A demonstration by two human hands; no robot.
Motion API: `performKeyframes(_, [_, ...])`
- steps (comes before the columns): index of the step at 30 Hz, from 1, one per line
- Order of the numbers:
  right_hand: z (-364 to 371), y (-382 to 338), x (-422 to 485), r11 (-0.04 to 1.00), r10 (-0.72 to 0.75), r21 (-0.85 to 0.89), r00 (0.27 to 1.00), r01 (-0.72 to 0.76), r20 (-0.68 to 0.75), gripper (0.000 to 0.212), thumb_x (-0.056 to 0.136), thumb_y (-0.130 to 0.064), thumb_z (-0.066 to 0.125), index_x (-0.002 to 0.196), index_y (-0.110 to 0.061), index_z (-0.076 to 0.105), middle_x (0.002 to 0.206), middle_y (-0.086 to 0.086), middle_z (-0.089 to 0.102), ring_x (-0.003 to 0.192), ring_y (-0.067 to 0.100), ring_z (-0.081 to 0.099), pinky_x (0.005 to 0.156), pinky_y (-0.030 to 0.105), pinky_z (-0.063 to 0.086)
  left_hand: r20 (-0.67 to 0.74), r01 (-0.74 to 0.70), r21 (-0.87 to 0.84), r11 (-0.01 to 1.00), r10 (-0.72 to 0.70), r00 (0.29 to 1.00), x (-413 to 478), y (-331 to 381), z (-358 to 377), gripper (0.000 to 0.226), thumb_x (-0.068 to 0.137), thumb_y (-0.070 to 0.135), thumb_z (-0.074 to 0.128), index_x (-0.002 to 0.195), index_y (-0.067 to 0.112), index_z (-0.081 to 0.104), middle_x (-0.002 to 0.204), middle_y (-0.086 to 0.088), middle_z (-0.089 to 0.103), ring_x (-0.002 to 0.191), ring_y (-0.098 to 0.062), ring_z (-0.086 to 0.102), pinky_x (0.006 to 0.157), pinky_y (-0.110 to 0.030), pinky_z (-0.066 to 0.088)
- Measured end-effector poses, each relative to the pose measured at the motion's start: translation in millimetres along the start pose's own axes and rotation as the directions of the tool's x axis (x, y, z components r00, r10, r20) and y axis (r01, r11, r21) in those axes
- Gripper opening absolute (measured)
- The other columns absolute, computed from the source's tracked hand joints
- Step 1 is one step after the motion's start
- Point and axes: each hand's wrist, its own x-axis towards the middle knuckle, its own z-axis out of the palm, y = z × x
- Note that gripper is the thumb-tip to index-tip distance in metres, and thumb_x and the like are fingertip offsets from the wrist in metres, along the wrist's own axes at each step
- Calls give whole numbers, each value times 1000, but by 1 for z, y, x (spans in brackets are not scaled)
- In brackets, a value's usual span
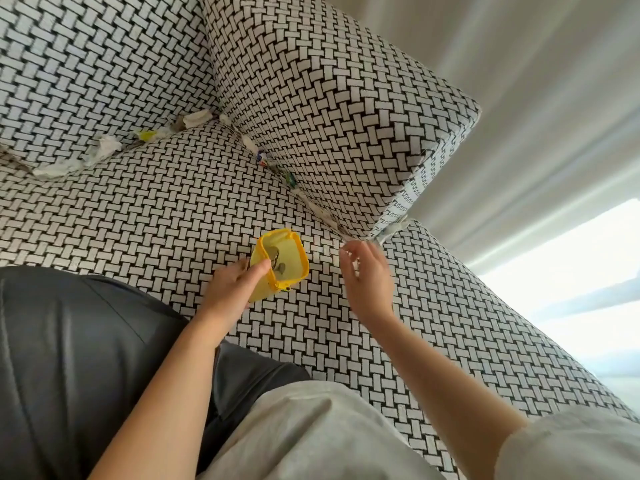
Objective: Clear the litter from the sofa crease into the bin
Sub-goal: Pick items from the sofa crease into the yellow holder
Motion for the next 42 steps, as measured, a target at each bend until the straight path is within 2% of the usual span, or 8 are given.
performKeyframes(8, [-11, 43, 20, 953, 201, -242, 979, -184, 46, 25, 90, -30, 55, 111, -16, 59, 108, 0, 59, 83, 16, 55, 68, 32, 50, 56, 1, 14, 1000, -2, 998, -5, -2, 5, 62, 54, 77, 35, 82, 28, 59, 89, -5, 61, 82, -20, 55, 69, -29, 43])
performKeyframes(17, [-19, 41, 32, 857, 184, -514, 951, -31, 249, 35, 97, -40, 38, 124, -21, 52, 110, -1, 51, 77, 13, 49, 58, 26, 46, 46, -1, 18, 1000, 1, 999, -11, 2, 5, 61, 52, 77, 35, 81, 28, 58, 89, 0, 60, 83, -18, 55, 64, -27, 43])
performKeyframes(25, [-14, 44, 30, 851, 127, -525, 969, 2, 210, 23, 96, -36, 41, 108, -23, 55, 100, -3, 56, 70, 17, 55, 53, 25, 43, 28, 12, 111, 994, -15, 999, -19, -1, 9, 58, 59, 78, 34, 81, 29, 56, 88, 3, 58, 83, -18, 54, 77, -33, 46])
performKeyframes(27, [-13, 43, 28, 876, 99, -483, 981, -7, 165, 24, 96, -35, 42, 105, -20, 60, 96, -3, 57, 69, 18, 57, 54, 28, 46, 35, 16, 125, 992, -20, 999, -20, 0, 12, 47, 67, 71, 34, 81, 30, 55, 87, 4, 56, 84, -19, 53, 77, -32, 46])
performKeyframes(30, [-9, 21, 13, 996, 56, -72, 996, -50, 75, 23, 93, -30, 51, 89, -12, 65, 86, -1, 59, 64, 10, 53, 54, 28, 46, 21, 31, 143, 989, -34, 999, -24, -2, 12, 48, 73, 70, 36, 93, 31, 56, 98, 0, 57, 93, -22, 54, 84, -37, 49])
performKeyframes(34, [-9, -42, -22, 911, 85, 391, 988, -129, 127, 12, 90, -20, 59, 79, -18, 62, 78, 0, 56, 58, -1, 44, 53, 12, 40, 24, 45, 160, 986, -50, 998, -24, -3, 14, 32, 89, 58, 40, 98, 31, 54, 107, -4, 58, 99, -23, 54, 91, -42, 48])
performKeyframes(38, [-5, -62, -25, 958, -53, 287, 973, -14, 224, 12, 89, -23, 57, 87, -15, 66, 82, -6, 54, 66, 0, 46, 58, 13, 43, -2, 78, 170, 982, -79, 997, -28, 2, 16, 35, 88, 60, 42, 99, 28, 53, 104, -4, 56, 96, -24, 53, 89, -40, 49])
performKeyframes(42, [-6, -25, -6, 964, 187, 174, 979, -199, 80, 8, 92, -20, 50, 89, -19, 57, 91, -5, 60, 76, 11, 55, 57, 18, 42, 10, 79, 189, 979, -82, 997, -33, 5, 13, 42, 78, 70, 37, 79, 30, 52, 92, 1, 55, 93, -24, 55, 87, -42, 50])
